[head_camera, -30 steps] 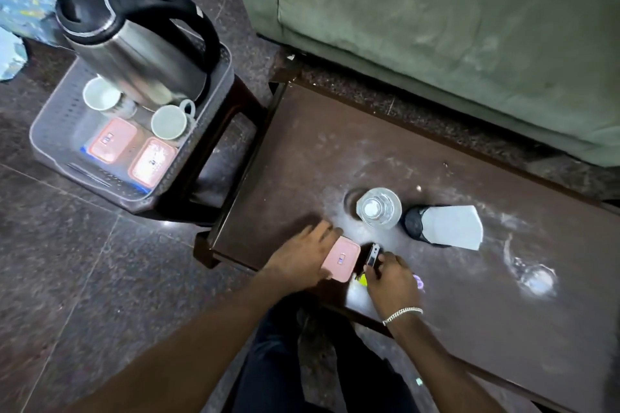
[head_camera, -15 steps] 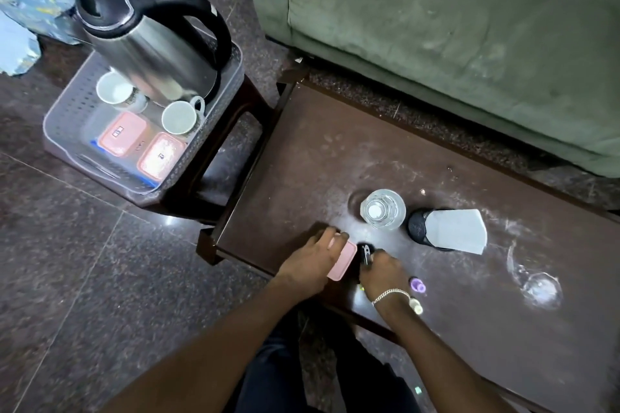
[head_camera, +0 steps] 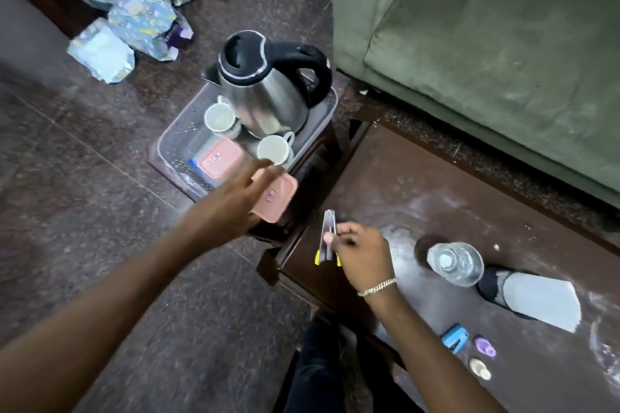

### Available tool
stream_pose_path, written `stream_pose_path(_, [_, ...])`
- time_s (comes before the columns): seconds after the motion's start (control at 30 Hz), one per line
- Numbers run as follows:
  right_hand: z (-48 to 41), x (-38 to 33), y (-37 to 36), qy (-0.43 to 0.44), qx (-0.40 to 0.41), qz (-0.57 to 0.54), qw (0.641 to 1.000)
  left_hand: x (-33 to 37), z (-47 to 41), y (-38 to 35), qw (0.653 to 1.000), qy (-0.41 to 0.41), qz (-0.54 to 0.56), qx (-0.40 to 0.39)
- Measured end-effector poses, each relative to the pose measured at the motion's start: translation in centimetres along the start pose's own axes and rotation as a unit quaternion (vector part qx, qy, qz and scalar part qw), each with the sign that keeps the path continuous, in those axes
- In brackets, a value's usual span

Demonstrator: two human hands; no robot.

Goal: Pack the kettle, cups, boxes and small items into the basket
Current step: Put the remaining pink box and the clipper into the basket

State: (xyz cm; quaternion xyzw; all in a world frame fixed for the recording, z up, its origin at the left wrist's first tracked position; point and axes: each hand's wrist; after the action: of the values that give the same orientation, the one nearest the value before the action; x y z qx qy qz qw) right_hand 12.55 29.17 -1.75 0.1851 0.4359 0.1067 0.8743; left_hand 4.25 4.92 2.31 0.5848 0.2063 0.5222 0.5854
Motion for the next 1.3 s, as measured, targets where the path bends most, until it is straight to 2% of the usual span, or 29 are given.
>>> stream_pose_path(0.2, [-2.6, -8.8, -6.3, 0.06, -0.013, -0.004, 0.998, -10.0, -0.4, 6.6, 0.995, 0.079, -0.062, 0.011])
stream_pose_path(0.47, [-4.3, -12.8, -12.2, 0.088, -0.042, 0.156, 0.983, -17.0, -3.2, 6.7, 0.987, 0.118, -0.108, -0.023])
stream_pose_path(0.6, [-4.9, -12.8, -13.3, 0.113, -0.036, 0.186, 0.975, -17.8, -4.4, 6.3, 0.985, 0.119, -0.123, -0.034])
stream_pose_path(1.07, [-6.3, -13.3, -14.5, 0.112, -0.051, 0.207, 0.971, -18.1, -5.2, 5.2, 0.982, 0.096, -0.144, -0.076])
stream_pose_path(1.3, [-6.1, -12.7, -14.9, 0.133, -0.027, 0.214, 0.967, -18.4, -5.4, 5.4, 0.983, 0.105, -0.11, -0.103])
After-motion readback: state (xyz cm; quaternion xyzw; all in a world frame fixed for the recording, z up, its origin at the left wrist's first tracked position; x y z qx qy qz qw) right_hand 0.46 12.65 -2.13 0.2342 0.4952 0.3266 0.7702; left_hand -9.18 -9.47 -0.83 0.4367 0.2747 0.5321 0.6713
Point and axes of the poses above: each hand's wrist, its own z-axis away from the middle knuckle, its own y-axis out of the back of the hand, x = y × z, and after that the axes turned 5 degrees about x, right-handed
